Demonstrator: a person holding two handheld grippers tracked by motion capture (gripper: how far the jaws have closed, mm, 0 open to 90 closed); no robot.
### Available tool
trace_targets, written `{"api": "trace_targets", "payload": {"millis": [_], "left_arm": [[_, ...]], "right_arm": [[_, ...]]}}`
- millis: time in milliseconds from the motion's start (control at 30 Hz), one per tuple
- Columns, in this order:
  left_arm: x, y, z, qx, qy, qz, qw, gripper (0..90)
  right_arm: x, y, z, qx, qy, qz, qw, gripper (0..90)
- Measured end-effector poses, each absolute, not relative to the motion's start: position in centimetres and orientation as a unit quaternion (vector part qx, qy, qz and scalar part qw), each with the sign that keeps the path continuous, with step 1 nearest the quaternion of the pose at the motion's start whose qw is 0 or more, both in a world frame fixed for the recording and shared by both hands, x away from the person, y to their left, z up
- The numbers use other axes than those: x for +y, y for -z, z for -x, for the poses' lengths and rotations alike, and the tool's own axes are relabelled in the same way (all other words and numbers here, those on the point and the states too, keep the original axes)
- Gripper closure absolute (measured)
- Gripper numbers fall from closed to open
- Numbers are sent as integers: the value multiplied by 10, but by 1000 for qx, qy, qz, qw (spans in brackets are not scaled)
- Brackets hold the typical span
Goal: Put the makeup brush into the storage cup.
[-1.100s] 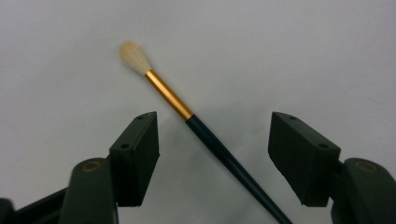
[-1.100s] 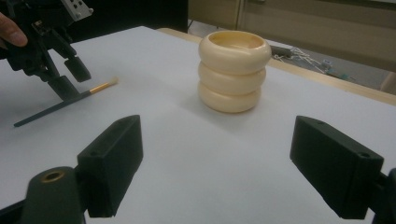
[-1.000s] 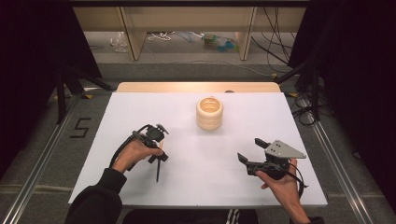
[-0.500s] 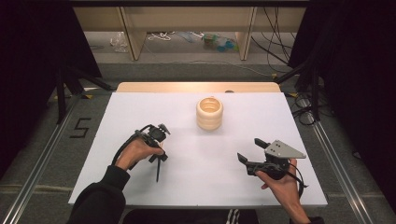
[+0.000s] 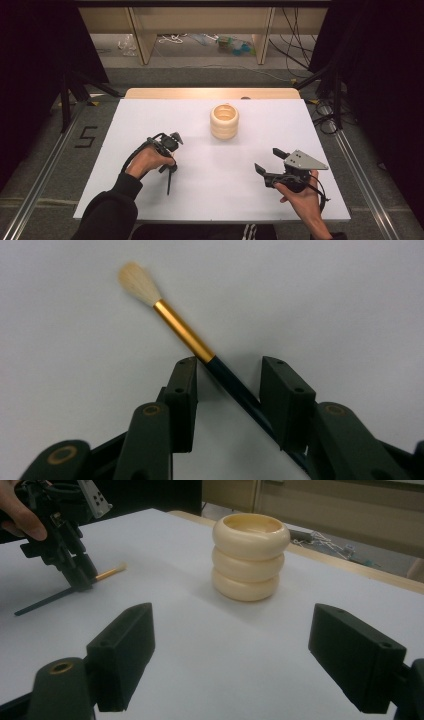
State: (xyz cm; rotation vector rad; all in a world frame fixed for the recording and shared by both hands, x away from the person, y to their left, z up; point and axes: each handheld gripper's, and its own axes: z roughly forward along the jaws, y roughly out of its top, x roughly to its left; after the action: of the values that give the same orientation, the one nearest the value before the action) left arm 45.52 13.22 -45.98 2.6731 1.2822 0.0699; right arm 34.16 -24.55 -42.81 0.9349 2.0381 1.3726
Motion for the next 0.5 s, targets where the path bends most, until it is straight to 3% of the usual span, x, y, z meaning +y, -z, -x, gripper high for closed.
{"api": "trace_targets", "payload": {"millis": [267,500], "left_arm": [[134,459,-458,407,-22,-909,81,757],[128,458,-461,393,-19,-918,56,796]], "right_arm": [[-246,429,-343,748,-507,-338,262,199],[-246,429,-342,745,-509,-340,265,202]]}}
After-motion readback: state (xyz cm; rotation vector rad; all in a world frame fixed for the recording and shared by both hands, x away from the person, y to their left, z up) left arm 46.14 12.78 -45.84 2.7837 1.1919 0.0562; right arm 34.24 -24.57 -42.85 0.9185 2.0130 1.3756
